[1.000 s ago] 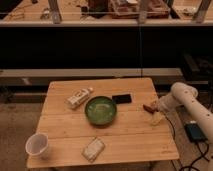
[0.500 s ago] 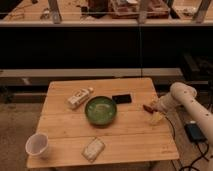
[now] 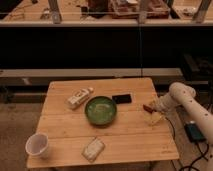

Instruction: Place the pepper in the ceramic bowl

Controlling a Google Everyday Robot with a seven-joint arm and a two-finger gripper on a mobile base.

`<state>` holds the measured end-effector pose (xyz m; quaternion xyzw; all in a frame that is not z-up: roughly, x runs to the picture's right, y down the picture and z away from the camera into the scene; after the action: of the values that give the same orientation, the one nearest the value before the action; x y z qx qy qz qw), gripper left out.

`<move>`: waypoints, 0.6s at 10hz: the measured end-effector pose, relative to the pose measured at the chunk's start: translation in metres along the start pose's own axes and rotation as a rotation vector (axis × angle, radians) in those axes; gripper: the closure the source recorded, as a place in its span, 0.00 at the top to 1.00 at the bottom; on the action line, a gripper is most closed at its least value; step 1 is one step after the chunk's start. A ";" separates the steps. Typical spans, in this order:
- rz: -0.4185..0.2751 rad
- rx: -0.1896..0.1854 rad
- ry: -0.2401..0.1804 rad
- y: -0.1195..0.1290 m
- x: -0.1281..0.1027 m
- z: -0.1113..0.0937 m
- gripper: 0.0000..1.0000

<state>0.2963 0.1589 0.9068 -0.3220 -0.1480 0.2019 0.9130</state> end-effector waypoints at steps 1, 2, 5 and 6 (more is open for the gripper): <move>0.000 -0.001 0.000 0.000 -0.001 0.001 0.80; 0.001 -0.003 -0.001 0.001 -0.002 0.001 0.80; 0.001 -0.005 -0.001 0.001 -0.003 0.002 0.80; 0.001 -0.005 -0.002 0.001 -0.003 0.002 0.80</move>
<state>0.2925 0.1593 0.9068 -0.3241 -0.1490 0.2023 0.9120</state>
